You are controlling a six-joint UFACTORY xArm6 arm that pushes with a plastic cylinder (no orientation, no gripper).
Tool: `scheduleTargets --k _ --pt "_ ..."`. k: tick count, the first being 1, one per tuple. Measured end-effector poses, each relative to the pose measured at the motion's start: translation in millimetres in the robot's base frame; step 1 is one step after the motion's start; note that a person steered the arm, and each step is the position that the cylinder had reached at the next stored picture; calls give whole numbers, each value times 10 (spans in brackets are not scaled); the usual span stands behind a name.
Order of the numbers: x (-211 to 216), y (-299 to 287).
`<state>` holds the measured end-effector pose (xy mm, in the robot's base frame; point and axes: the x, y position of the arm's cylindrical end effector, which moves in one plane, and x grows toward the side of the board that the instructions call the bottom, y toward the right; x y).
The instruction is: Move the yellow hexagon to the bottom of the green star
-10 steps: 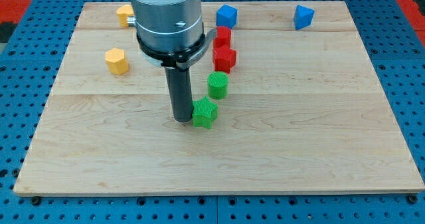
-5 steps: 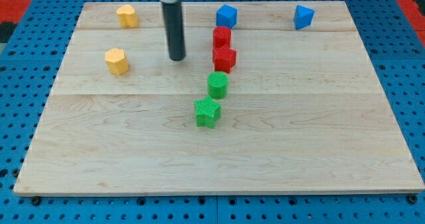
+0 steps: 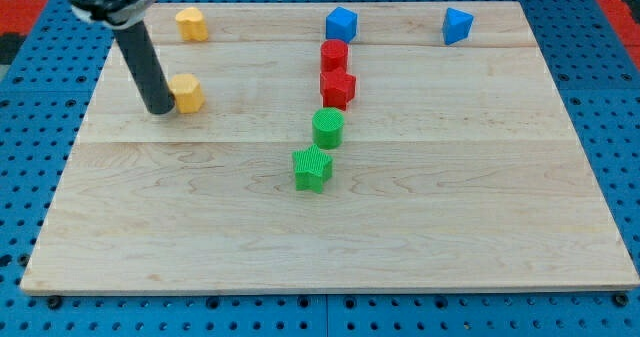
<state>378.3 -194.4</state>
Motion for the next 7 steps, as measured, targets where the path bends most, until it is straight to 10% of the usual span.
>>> scheduleTargets --k 3,7 --pt "-505 223" --pt "1124 535"
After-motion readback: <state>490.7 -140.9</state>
